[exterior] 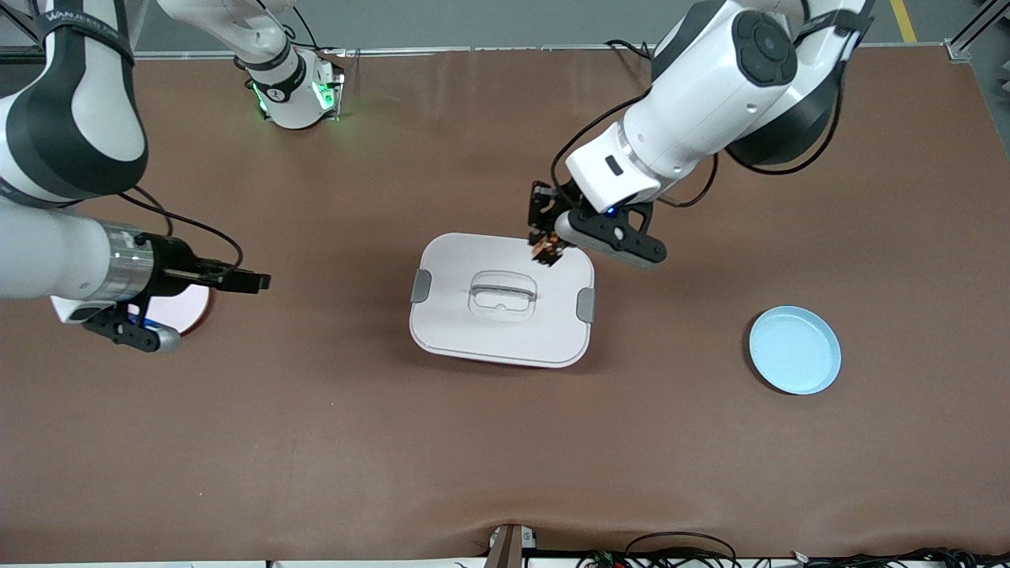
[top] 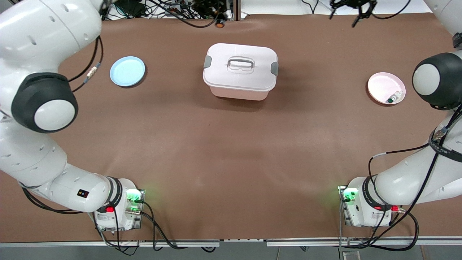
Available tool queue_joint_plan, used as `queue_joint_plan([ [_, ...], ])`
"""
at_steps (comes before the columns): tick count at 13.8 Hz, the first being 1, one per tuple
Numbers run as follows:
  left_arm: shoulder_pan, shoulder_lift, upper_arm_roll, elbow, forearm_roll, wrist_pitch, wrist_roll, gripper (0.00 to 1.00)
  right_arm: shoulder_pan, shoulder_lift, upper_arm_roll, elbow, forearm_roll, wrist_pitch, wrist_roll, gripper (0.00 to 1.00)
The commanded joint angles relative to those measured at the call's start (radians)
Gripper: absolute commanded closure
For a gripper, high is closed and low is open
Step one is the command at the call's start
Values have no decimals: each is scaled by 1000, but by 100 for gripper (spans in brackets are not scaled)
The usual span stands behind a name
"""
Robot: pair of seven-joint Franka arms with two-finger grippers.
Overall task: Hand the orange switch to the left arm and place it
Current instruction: 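Open the right gripper and carry the switch away with the left gripper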
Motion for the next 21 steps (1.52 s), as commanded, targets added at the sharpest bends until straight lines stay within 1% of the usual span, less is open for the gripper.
queue_joint_plan([
  [1, 19, -54, 5, -38, 80, -79, -4, 91, -21, -2, 13, 27, -93, -36, -149, 0],
  [3, 28, -68, 5, -38, 112, -107, -4, 90, -24, -2, 13, 36, -133, -55, -200, 0],
  [6, 65, -86, 6, -36, 132, -134, -2, 90, -27, 0, 13, 97, -187, -111, -261, 0],
  [9, 68, -108, 5, -39, 242, -182, -5, 90, -26, 3, 17, 99, -216, -111, -263, 0],
  [10, 69, -114, 5, -38, 261, -182, -4, 90, -27, 3, 16, 99, -221, -113, -263, 0],
  [12, 91, -121, 5, -38, 275, -182, -2, 92, -27, 1, 14, 99, -225, -113, -261, 0],
  [14, 95, -132, 5, -38, 288, -188, 13, 93, -35, 1, 13, 99, -258, -111, -263, 0],
  [15, 112, -135, 5, -36, 288, -199, 13, 94, -58, 1, 16, 97, -258, -111, -263, 0],
  [17, 137, -149, 3, -36, 287, -238, 15, 94, -91, 1, 14, 97, -258, -111, -264, 0],
  [18, 152, -157, 3, -38, 287, -255, 13, 96, -116, 1, 16, 96, -252, -111, -264, 0],
  [19, 157, -160, 3, -33, 287, -278, 6, 100, -125, 3, 16, 96, -252, -111, -263, 0],
  [21, 172, -175, 5, -33, 287, -317, 10, 100, -131, 1, 14, 91, -259, -111, -263, 0],
])
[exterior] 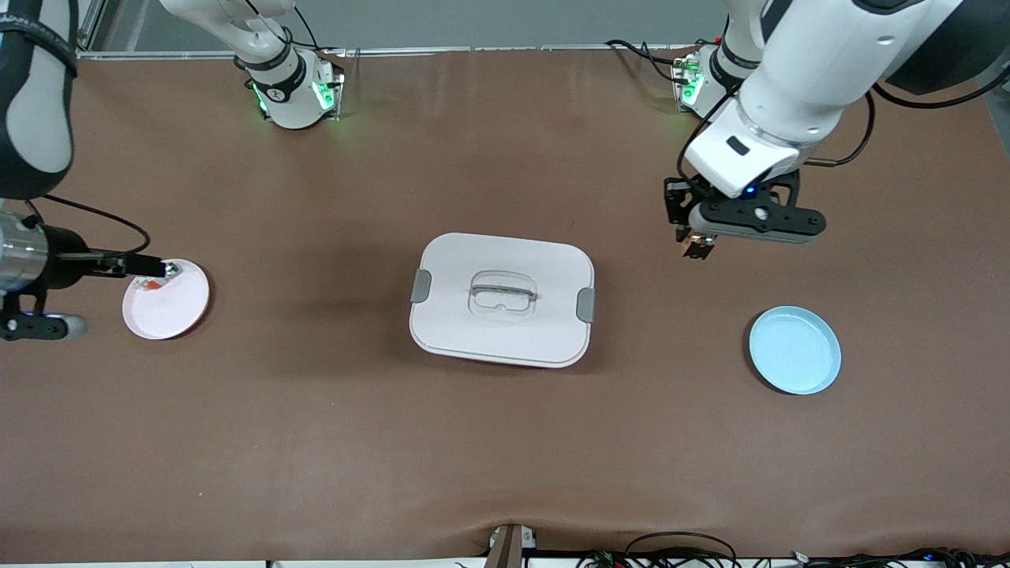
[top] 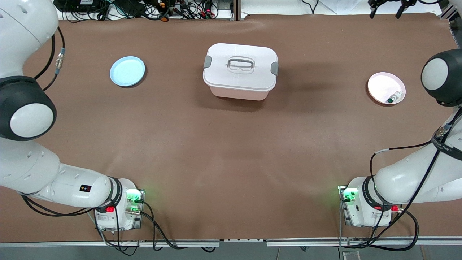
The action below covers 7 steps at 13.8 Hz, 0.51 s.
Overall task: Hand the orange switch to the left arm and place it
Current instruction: 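Move the switch with the left gripper over the light-blue plate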
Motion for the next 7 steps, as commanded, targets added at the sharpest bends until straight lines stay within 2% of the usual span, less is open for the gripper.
queue_joint_plan([
  [1, 32, -45, -2, -19, 20, -64, 0, 100, -28, 2, 16, 9, -16, -13, -6, 0],
  [7, 148, -65, -1, -19, 18, -171, -64, 100, -28, -12, 16, 12, -23, -12, 9, 0],
])
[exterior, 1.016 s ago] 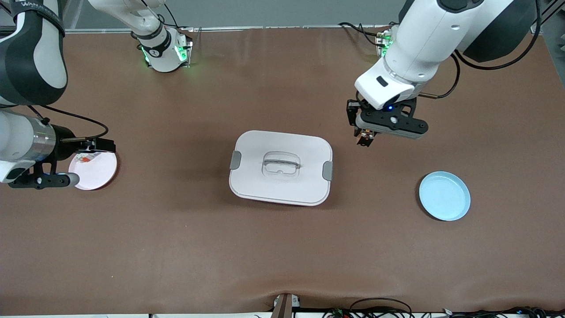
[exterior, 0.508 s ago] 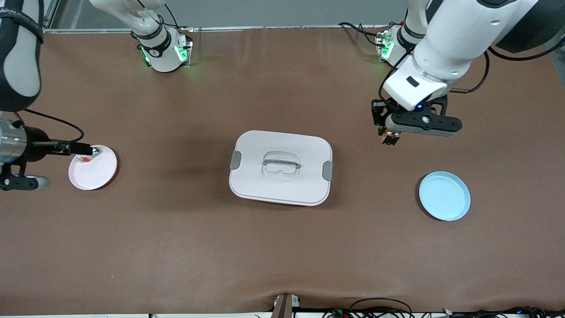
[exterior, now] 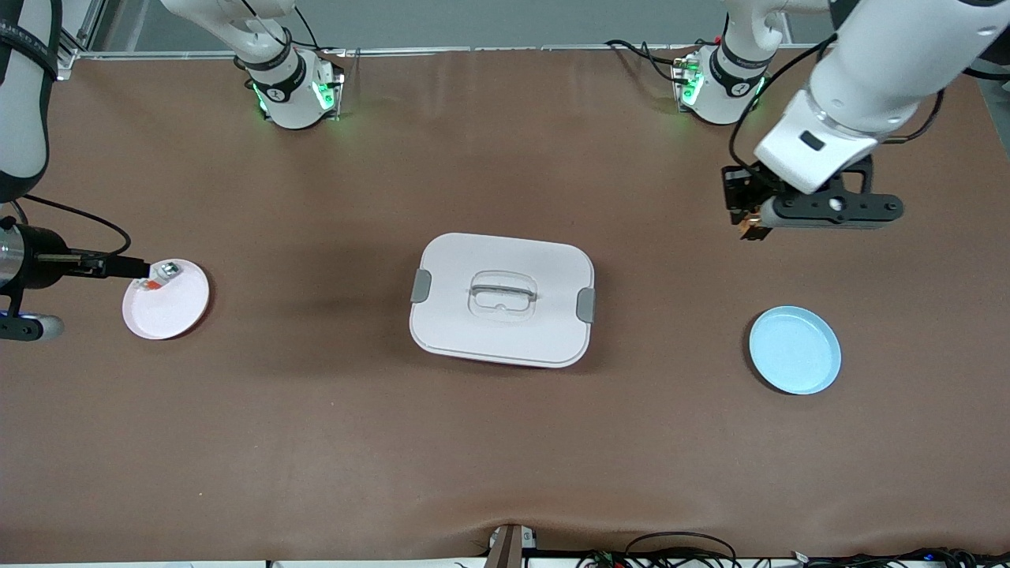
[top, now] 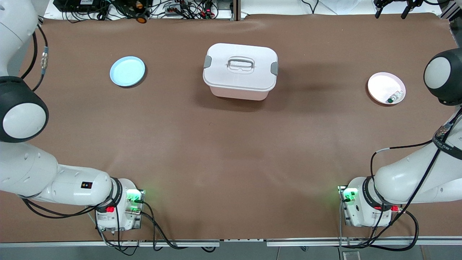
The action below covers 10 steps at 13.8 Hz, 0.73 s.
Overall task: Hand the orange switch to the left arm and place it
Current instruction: 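Move the switch with the left gripper over the light-blue plate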
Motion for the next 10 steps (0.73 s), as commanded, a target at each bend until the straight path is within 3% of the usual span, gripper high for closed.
queue_joint_plan([
  [1, 62, -26, -3, -18, 18, -27, -79, 100, -10, -23, 14, 13, -24, -9, 9, 0],
  [6, 188, -18, -7, -55, 18, -8, -409, 98, -9, -40, 17, 16, -14, -11, 12, 0],
  [10, 305, -47, -5, -226, 15, 165, -527, 99, -15, -89, 16, 16, -11, -12, 2, 0],
])
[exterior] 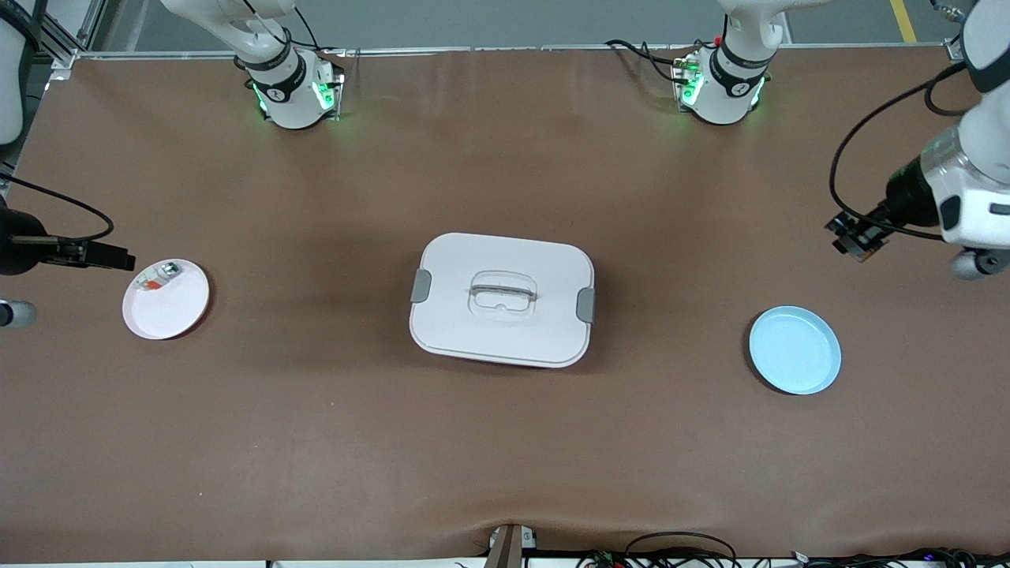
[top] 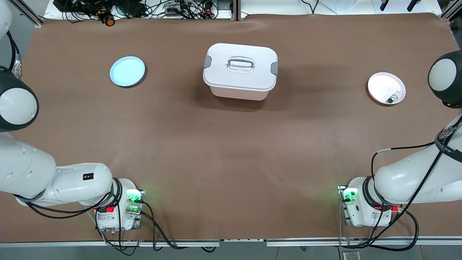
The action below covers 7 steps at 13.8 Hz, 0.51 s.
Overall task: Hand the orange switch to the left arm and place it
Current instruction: 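Move the switch with the left gripper over the light-blue plate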
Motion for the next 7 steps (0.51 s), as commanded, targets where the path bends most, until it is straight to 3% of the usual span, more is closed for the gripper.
queue_joint_plan([
  [1, 86, -49, -12, -161, 10, 150, -104, 99, -10, -38, 15, -3, -6, -13, 8, 0],
  [4, 128, -59, -15, -280, 5, 269, -156, 99, -9, -86, 14, -45, 11, 19, 96, 0],
  [7, 155, -30, -17, -340, 2, 385, -275, 99, -7, -114, 17, -58, 11, 39, 101, 0],
])
